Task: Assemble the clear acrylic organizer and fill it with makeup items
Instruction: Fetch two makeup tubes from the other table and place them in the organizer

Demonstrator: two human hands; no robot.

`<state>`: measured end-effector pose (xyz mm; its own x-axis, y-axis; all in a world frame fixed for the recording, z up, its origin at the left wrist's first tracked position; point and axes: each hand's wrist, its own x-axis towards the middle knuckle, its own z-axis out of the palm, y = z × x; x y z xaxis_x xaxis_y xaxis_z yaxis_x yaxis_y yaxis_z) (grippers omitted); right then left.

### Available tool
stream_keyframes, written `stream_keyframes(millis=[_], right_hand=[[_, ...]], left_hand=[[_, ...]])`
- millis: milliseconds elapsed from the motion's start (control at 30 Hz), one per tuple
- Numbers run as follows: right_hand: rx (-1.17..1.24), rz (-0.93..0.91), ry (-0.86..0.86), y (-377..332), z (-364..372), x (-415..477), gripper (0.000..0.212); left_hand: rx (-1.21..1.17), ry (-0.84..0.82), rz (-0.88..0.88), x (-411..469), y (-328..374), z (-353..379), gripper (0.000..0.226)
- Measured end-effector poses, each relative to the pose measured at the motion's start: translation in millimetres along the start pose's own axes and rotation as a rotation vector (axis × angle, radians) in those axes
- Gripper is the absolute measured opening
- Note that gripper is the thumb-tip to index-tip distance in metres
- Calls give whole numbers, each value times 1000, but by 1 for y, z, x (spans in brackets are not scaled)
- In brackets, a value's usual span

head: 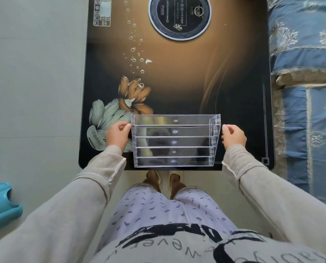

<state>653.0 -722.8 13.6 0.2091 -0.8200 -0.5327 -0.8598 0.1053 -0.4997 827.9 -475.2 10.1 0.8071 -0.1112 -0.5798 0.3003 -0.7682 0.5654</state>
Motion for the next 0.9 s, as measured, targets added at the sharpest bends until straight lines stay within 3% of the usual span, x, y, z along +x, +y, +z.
stream_keyframes(millis=[167,367,500,733,900], right_hand=[[-22,143,-58,62,-2,-25,23],[-81,286,-278,124,3,-71,15],[-171,280,-348,133,3,-81,18],[-235,219,-433,110,7,-66,17],[-485,71,-580,88,3,-53,16]], left_hand=[[23,-33,-135,-23,-51,-7,23],[91,-284,-390,-70,-114,-4,23],[224,-372,-368,-85,-125,-4,19],[76,-215,-323,-80,-118,-7,20],[-131,-30,-377,-96,-123,-5,22]])
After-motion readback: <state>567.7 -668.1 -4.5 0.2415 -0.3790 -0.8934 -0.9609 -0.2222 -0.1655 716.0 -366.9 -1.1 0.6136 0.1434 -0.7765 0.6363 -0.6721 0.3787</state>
